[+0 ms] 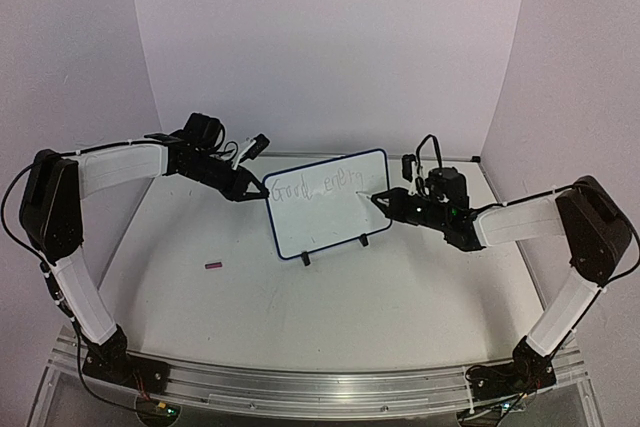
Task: Write a sentence on the whiteboard
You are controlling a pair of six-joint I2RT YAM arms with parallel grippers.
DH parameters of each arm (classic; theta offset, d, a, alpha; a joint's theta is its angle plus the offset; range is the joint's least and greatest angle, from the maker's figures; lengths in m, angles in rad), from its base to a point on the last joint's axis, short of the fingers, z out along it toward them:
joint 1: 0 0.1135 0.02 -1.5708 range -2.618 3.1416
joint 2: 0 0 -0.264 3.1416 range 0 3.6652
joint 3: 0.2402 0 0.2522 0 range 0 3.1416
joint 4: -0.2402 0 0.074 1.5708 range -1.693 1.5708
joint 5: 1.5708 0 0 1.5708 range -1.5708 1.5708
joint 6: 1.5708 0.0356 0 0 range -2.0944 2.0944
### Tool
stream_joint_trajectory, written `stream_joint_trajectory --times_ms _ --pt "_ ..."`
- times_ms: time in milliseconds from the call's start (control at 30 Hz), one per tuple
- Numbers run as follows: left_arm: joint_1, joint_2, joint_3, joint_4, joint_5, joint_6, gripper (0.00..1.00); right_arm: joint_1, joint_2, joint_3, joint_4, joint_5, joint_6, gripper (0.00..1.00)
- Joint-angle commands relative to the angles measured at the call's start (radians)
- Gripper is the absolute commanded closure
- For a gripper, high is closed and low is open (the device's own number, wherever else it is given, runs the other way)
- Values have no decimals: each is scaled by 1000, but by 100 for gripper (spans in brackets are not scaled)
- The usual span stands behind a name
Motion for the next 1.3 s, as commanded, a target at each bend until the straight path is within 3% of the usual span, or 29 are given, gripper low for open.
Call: stream_joint_trajectory --times_ms 0,267,1267 --pt "-23 62 -9 -83 -103 53 100 -5 -47 11 77 -27 25 100" --pt "-24 61 -8 -83 -101 53 100 -8 -157 8 74 41 -6 100" --pt "-26 66 -7 -84 -100 54 100 -44 -25 72 63 46 0 100"
